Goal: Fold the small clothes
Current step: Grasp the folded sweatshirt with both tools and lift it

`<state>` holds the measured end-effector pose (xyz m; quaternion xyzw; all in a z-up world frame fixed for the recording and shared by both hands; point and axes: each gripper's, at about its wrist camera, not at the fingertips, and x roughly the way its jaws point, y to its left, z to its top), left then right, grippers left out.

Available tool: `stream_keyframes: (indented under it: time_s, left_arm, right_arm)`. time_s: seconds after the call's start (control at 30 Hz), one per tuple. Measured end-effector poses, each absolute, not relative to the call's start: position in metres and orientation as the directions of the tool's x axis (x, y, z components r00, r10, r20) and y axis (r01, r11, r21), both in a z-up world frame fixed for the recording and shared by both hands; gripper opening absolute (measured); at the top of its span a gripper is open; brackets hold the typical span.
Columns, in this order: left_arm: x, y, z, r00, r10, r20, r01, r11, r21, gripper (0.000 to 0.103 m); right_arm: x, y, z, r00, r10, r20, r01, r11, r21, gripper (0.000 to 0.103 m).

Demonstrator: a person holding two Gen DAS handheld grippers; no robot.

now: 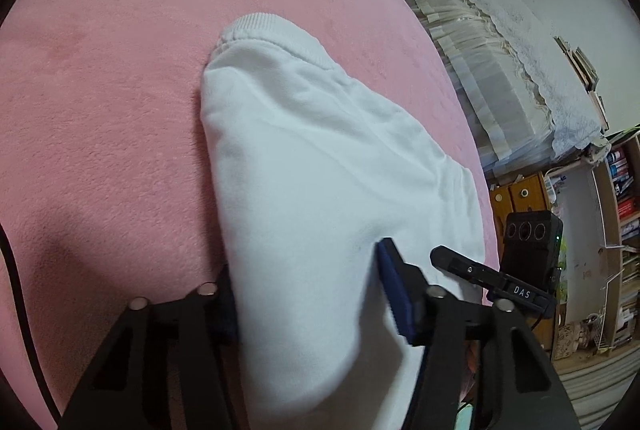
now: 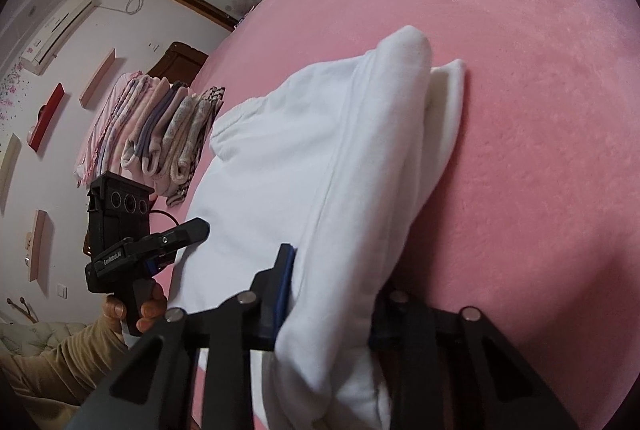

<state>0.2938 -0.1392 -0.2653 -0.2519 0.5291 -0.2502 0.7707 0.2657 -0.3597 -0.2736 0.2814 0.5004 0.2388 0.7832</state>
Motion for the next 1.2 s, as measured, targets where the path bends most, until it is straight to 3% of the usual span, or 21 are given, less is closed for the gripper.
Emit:
stream_keyframes:
  time_s: [0.1, 0.3, 0.77, 1.0, 1.2]
  left_arm:
    - [0.292, -0.144, -0.255, 0.356, -0.615, -0.704, 0.131, 0.779, -0.613, 0.032]
    - [0.274, -0.153, -0.229, 0.426, -0.539, -0.727, 0.191, 0.839, -0.51, 0.024]
    - [0.197, -0.124, -0.174, 0.458, -0.491, -0.741, 0.228, 0.871, -0.436, 0.024]
    - [0.154, -0.063, -0.155, 0.429, -0.455, -0.78, 0.212, 0.89, -0.403, 0.024]
    - [0.152, 0.009, -0.112, 0.466, -0.405, -0.787, 0.18, 0.914, -0.363, 0.024]
  right_arm:
    - [0.263, -0.355, -0.267, 0.41, 0.621, -0.668, -0.084, 0.755, 0.65, 0.024]
    - [0.251, -0.341, -0.249, 0.469, 0.539, -0.7, -0.072, 0.813, 0.577, 0.021]
    - [0.177, -0.3, -0.207, 0.519, 0.487, -0.703, -0.025, 0.83, 0.557, 0.019]
    - [0.149, -0.244, -0.192, 0.463, 0.532, -0.709, -0.037, 0.811, 0.584, 0.019]
    - [0.165, -0.167, -0.151, 0.424, 0.579, -0.696, -0.155, 0.804, 0.574, 0.019]
